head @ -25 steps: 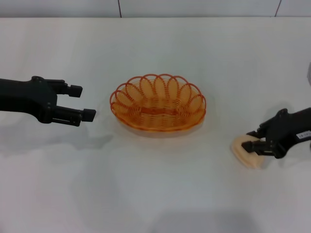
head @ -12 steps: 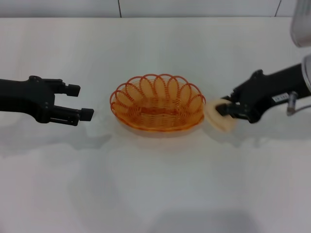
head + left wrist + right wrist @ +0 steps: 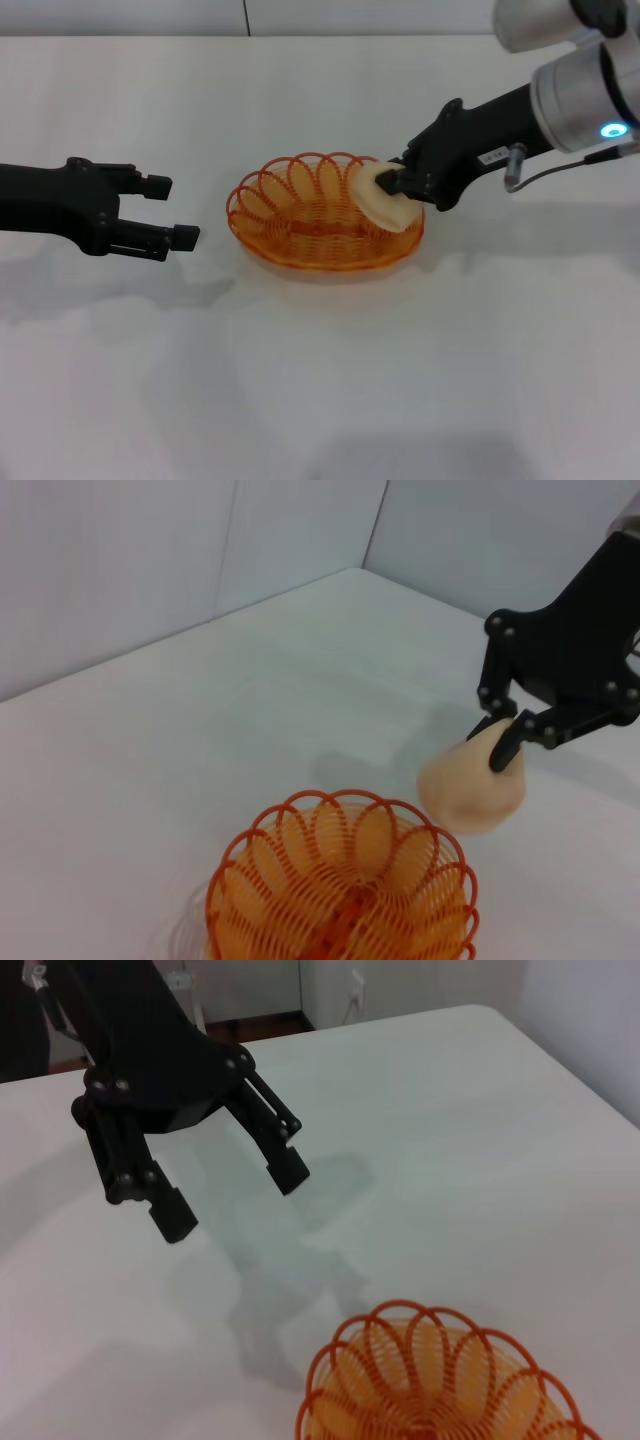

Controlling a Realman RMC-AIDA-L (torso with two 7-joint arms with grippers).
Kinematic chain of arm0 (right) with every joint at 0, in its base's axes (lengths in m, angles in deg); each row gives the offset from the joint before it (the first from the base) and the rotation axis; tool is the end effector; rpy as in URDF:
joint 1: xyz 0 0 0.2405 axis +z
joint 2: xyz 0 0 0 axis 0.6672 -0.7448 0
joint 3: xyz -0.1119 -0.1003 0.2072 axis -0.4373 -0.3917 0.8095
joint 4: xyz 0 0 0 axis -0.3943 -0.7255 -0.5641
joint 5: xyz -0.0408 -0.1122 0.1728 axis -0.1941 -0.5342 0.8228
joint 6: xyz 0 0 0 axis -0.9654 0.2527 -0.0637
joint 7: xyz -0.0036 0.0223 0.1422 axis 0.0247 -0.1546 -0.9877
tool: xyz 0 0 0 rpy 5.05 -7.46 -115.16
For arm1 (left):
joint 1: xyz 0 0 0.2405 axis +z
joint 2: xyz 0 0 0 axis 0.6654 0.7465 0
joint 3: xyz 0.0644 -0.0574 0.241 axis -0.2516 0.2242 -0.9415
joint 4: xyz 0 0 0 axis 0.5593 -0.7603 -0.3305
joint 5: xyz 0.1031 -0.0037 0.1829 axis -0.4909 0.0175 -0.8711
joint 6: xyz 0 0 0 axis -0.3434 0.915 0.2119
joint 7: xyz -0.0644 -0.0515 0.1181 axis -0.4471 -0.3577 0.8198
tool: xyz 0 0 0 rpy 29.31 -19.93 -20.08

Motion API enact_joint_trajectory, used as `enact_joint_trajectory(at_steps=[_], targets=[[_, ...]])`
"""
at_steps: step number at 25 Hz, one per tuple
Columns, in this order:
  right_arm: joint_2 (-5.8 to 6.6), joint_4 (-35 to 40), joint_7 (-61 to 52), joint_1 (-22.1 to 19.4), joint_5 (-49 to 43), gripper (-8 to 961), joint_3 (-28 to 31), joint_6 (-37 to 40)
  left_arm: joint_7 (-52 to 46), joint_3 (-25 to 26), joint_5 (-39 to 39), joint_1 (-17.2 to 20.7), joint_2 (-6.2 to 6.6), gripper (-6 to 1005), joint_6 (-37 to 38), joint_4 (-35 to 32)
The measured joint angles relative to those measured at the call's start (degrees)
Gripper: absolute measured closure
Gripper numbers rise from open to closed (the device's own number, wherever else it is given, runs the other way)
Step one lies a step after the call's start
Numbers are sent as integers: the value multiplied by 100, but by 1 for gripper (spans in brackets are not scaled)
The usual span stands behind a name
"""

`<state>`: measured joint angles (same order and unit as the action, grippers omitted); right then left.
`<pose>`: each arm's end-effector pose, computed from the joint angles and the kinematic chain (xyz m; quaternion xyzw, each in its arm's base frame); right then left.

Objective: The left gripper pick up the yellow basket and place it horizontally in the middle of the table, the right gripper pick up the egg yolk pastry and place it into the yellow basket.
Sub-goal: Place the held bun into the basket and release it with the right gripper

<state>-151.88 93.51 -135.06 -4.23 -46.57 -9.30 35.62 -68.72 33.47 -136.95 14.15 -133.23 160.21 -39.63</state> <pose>0.1018 0.3673 -0.0097 -0.9881 0.0977 0.0033 0.1188 -0.2560 0.3264 0.0726 -0.9566 -0.2454 -0.1248 0.0959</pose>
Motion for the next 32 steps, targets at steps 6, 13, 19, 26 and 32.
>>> enact_joint_trajectory(at_steps=[6, 13, 19, 26, 32], targets=[[1, -413, 0, 243, 30, 903, -182, -322, 2, -11, 0, -39, -19, 124, -9, 0], [-8, -732, 0, 447, 39, 907, -410, -698, 1, -4, 0, -28, -22, 124, -1, 0], [-8, -883, 1, 555, 40, 911, -465, -821, -3, -2, -1, -21, -28, 124, 2, 0], [-1, -900, 61, 563, 97, 900, -499, -849, -15, 0, -1, -18, -28, 125, -18, 0], [1, -818, 79, 551, 101, 793, -537, -872, -12, 0, -1, -4, -28, 125, -25, 0]])
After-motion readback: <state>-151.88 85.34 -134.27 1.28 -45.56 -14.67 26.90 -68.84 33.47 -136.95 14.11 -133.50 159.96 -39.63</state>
